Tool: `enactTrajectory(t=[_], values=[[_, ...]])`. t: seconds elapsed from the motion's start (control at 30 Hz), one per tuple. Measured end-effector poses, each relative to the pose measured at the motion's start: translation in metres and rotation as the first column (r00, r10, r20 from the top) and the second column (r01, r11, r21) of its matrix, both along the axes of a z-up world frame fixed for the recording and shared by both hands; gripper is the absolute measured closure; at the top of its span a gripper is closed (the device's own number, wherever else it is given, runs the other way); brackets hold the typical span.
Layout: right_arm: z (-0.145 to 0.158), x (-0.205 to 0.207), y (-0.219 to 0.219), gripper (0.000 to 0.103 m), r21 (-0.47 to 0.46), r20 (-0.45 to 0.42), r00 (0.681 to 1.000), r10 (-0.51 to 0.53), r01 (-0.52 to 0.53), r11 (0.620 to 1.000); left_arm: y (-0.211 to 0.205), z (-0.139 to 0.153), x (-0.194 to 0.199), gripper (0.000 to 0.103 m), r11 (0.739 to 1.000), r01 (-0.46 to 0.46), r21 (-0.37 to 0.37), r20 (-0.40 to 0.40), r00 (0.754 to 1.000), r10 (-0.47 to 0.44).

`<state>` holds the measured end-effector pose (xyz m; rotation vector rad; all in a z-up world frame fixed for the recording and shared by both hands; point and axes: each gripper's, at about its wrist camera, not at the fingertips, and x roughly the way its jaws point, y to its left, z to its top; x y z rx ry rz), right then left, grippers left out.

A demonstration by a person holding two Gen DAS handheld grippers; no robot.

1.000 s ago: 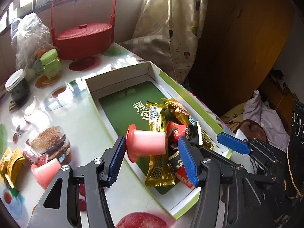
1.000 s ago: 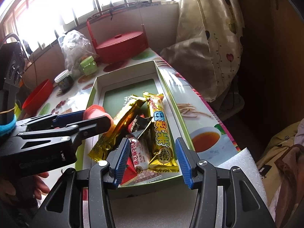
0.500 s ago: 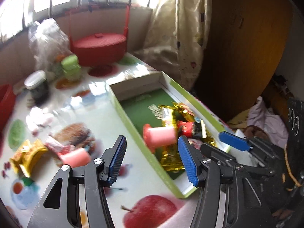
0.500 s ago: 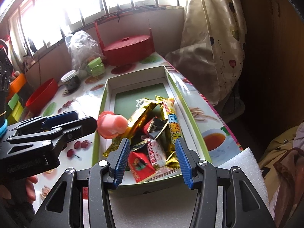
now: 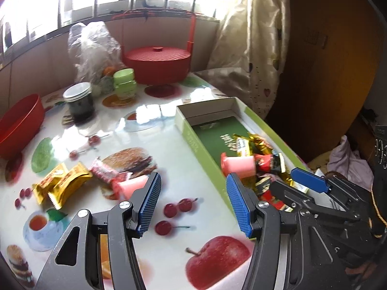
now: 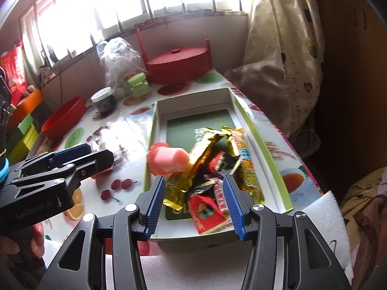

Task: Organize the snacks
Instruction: 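Move both open tools back over the remaining snacks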

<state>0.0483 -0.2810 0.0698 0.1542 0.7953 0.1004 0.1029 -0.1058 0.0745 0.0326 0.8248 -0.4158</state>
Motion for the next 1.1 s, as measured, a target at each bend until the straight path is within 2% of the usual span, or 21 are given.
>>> enactTrajectory(t=[0.3,0.63,0.9,1.1], values=[[-0.002,0.006,0.022,0.054,0.004,0.001,0.998,0.059,-0.059,0.998,0.026,-0.006,-0.001,0.046,0.997,-0.073,0.034,-0.003,0.997,0.074],[-0.004,0.019,0.059,0.054,0.002,0.002,0.988,0.155,-0.155,0.988,0.065,-0.017,0.005,0.046,0.992,-0.128,0.017,-0.057,0.990,0.129],[-0.008,0.035,0.092,0.054,-0.002,-0.017,0.975,0.220,-0.220,0.975,0.110,-0.027,0.014,0.046,0.973,-0.228,0.020,-0.071,0.971,0.229],[-0.013,0.048,0.120,0.054,0.014,-0.024,0.954,0.298,-0.297,0.955,0.140,-0.032,0.019,0.046,0.959,-0.284,0.015,-0.079,0.956,0.284]])
